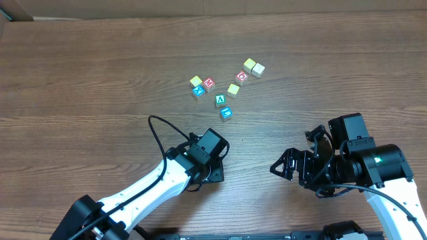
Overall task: Flip 5 blocks
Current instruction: 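Carry the cream block toward the front and set it down, then return the left gripper to the cluster and grasp the blue L block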
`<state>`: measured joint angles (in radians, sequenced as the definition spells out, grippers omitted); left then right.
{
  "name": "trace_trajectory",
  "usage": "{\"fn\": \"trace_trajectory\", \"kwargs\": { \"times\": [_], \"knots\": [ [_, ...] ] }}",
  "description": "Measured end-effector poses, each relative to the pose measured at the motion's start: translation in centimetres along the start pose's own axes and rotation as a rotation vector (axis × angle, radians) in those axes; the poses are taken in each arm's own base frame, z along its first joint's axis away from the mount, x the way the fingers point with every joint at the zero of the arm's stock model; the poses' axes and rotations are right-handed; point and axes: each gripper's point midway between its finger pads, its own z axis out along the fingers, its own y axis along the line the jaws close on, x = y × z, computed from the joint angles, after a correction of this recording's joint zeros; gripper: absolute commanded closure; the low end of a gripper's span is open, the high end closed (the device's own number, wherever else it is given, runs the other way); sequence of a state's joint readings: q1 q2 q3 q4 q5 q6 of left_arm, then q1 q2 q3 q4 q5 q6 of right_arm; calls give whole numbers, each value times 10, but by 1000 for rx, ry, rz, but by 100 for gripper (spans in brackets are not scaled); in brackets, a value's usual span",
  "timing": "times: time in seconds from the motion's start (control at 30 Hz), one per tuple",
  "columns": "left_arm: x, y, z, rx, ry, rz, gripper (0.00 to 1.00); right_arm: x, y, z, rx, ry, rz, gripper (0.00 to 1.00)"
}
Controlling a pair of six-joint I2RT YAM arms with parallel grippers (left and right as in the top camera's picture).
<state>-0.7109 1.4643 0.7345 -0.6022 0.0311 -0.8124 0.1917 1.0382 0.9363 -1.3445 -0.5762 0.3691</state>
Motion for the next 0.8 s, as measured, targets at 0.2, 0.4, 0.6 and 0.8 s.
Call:
{"fn": "trace_trajectory", "kwargs": {
  "times": [0.2, 0.4, 0.6, 0.8],
  "knots": [
    [-56, -18, -37, 55, -102, 53, 28, -1, 0, 0, -1, -2, -3, 0],
    [-130, -25, -91, 117, -240, 84, 24, -4, 2, 0, -6, -13, -13, 0],
    [-156, -32, -70, 147, -162, 119, 25, -4, 2, 0, -7, -16, -15, 0],
    [-156, -46, -16, 160, 15, 130, 31, -4, 2, 0, -8, -17, -15, 0]
  ]
}}
